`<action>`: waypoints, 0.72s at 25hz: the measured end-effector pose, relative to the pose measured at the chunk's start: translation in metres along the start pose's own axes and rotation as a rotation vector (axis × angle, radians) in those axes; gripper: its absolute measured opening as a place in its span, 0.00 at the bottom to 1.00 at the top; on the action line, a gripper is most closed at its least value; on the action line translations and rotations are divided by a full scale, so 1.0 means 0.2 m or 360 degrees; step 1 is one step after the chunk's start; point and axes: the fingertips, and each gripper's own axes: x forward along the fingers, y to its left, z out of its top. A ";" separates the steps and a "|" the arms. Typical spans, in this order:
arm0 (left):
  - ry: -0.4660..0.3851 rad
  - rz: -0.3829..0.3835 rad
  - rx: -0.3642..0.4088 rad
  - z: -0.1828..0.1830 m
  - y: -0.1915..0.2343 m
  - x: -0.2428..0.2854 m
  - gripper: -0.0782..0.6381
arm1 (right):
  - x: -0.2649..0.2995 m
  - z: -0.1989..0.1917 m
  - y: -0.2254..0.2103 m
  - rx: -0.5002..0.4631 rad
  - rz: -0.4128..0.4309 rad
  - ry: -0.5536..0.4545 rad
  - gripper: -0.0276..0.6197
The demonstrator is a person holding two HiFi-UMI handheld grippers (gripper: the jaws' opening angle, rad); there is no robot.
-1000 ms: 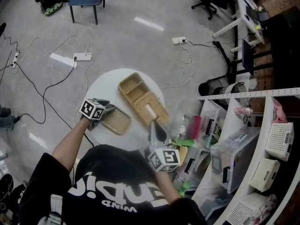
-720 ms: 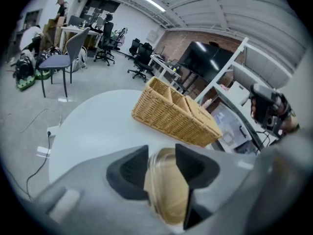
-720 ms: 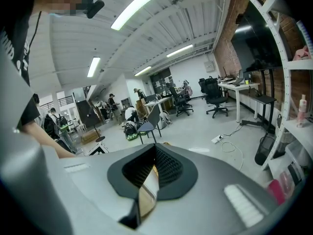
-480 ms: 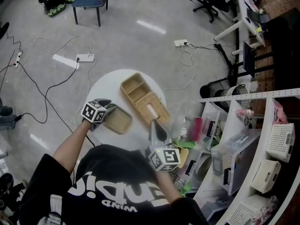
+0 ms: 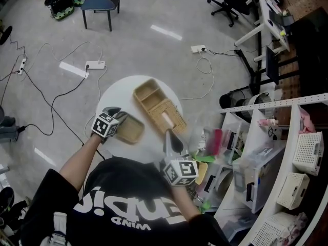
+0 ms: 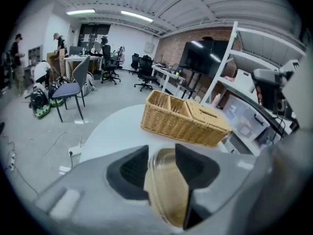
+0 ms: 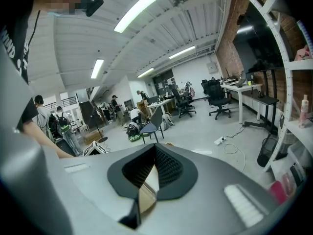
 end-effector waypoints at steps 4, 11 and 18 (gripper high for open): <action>0.0016 0.0077 0.0038 -0.02 0.00 0.00 0.35 | -0.02 -0.01 0.00 -0.0002 0.0006 -0.0002 0.04; 0.0043 0.0172 0.0077 -0.04 0.03 -0.02 0.35 | -0.05 -0.01 0.01 -0.0002 0.0004 -0.0008 0.04; -0.0040 0.0149 0.0008 0.02 0.00 -0.08 0.30 | -0.05 -0.03 0.03 -0.0004 0.0012 -0.0009 0.04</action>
